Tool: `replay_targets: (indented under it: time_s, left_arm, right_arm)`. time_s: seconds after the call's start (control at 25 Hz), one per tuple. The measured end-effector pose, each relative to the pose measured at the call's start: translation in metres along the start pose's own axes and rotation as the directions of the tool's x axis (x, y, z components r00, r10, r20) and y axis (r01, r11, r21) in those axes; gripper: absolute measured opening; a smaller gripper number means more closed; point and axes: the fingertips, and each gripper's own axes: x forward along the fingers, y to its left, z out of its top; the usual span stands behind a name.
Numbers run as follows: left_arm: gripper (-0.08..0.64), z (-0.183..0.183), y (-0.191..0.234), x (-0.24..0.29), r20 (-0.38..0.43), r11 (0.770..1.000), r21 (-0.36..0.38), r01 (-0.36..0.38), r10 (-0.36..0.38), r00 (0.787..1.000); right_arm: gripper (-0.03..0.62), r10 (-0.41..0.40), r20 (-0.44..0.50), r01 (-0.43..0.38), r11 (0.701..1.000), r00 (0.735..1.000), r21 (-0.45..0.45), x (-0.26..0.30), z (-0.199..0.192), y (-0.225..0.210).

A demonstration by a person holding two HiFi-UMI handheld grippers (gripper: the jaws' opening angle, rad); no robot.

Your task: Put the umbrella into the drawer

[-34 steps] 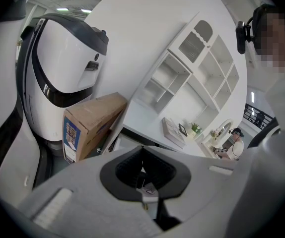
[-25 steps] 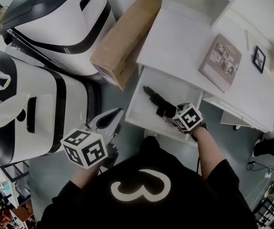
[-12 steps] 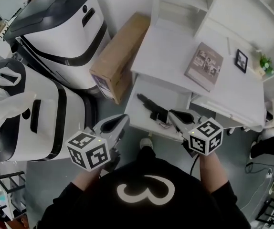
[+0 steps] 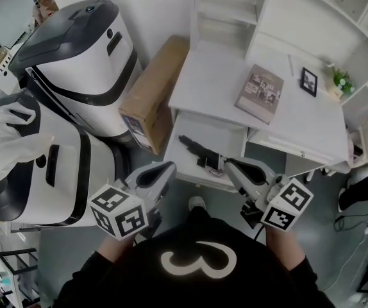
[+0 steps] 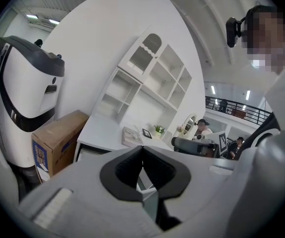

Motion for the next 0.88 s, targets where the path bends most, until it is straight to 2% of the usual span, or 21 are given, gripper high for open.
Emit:
replay_targets:
  time_s: [0.36, 0.88]
  left_arm:
    - [0.009, 0.003, -0.027, 0.002, -0.004, 0.997, 0.050, 0.055, -0.054, 0.999]
    - [0.009, 0.002, -0.034, 0.013, -0.028, 0.995, 0.063, 0.075, -0.073, 0.997]
  right_arm:
    - [0.003, -0.059, -0.032, 0.056, 0.994, 0.998, -0.089, -0.017, -0.012, 0.009]
    - [0.002, -0.062, -0.039, 0.059, 0.995, 0.997, -0.079, -0.022, -0.011, 0.001]
